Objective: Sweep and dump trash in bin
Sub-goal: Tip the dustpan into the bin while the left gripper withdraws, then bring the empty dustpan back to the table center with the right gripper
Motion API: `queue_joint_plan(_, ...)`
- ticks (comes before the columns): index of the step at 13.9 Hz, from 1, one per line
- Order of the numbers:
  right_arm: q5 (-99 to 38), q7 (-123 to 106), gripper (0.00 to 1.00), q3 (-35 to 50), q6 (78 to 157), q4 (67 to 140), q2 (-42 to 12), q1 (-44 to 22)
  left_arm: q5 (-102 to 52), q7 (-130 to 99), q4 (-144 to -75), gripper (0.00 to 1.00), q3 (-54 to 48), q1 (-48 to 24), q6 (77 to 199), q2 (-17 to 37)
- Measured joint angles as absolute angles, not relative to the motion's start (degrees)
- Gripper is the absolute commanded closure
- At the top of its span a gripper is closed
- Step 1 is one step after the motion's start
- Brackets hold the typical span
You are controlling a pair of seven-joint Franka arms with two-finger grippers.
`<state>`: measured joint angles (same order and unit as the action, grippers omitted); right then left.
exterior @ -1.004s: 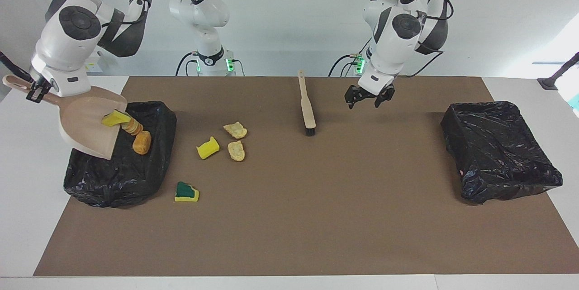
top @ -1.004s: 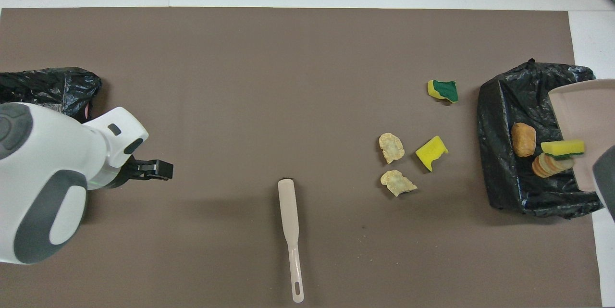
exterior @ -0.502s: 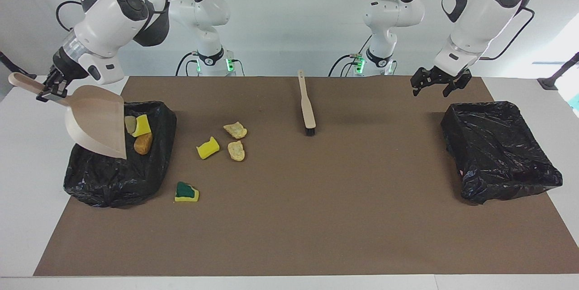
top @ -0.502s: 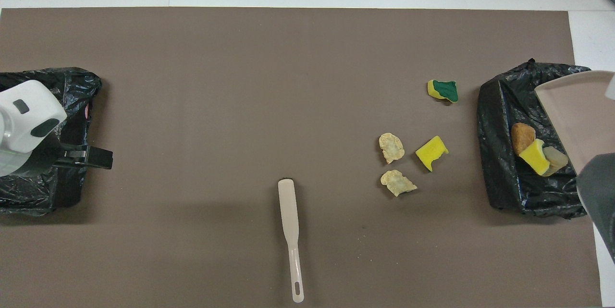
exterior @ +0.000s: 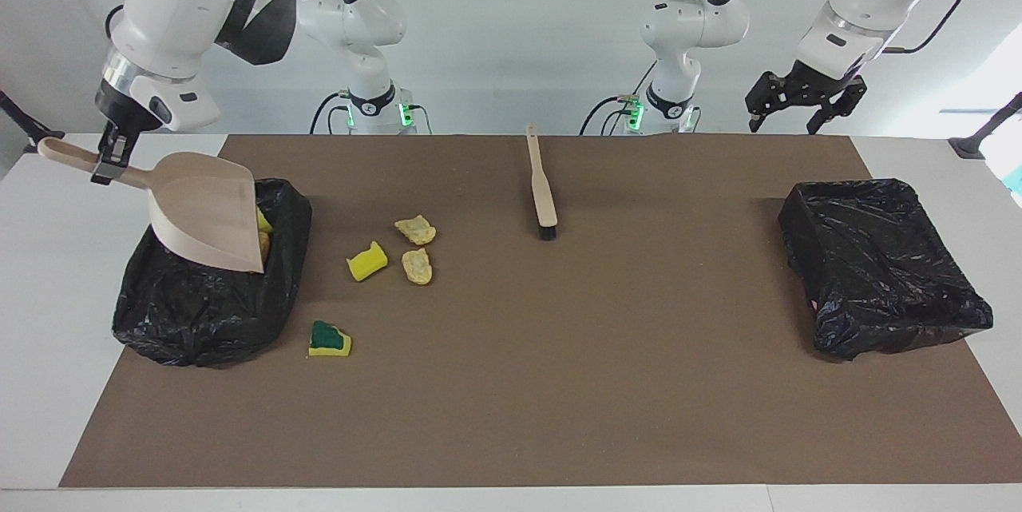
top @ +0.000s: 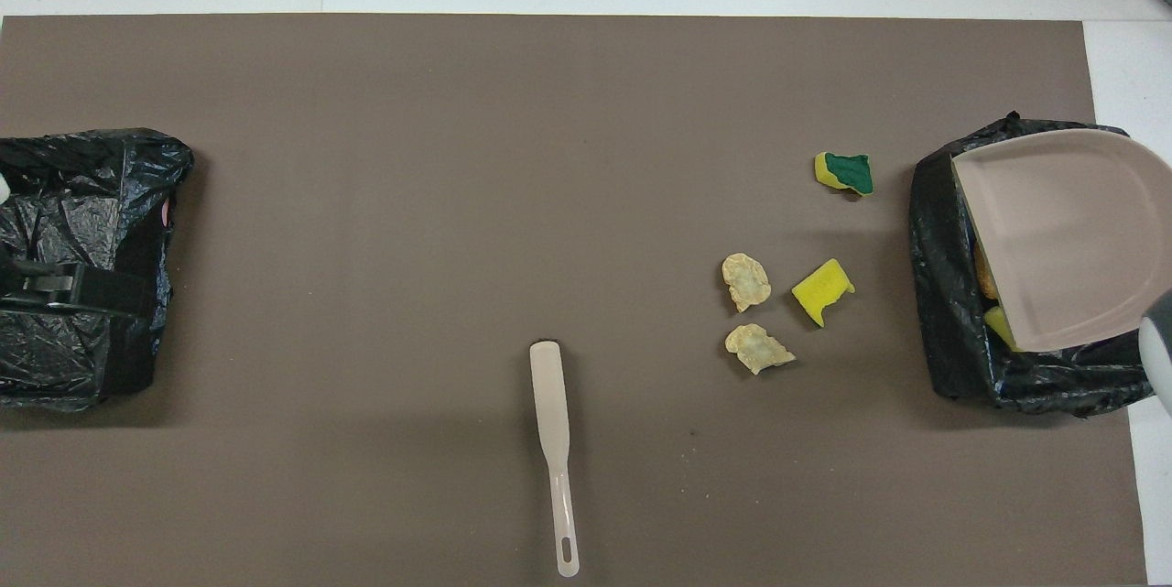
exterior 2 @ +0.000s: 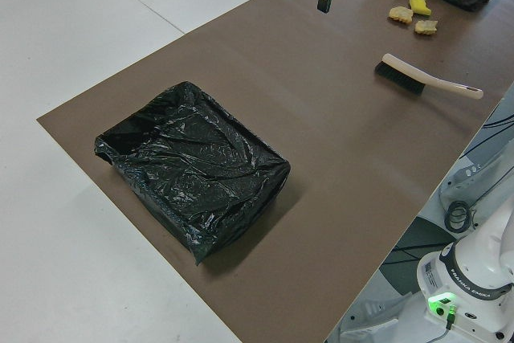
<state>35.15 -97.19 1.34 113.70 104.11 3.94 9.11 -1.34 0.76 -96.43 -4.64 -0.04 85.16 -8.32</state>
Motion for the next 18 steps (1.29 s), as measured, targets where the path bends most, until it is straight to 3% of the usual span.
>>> queue_joint_plan(2,30.3,-93.3,1.0,1.1,112.9,104.1,3.9,10.2,-1.3,0.8,-96.4,0.0,-4.5,0.0,85.2,-8.2)
queue_joint_plan(11,15.7,-41.1,1.0,2.8,94.2,103.7,4.5,5.9,-1.3,0.7,-96.4,0.0,-4.5,0.0,85.2,-8.2)
queue_joint_plan(18,4.7,-12.4,1.0,3.2,93.1,104.2,3.8,-2.1,-1.3,0.7,-96.4,0.0,-4.5,0.0,85.2,-8.2)
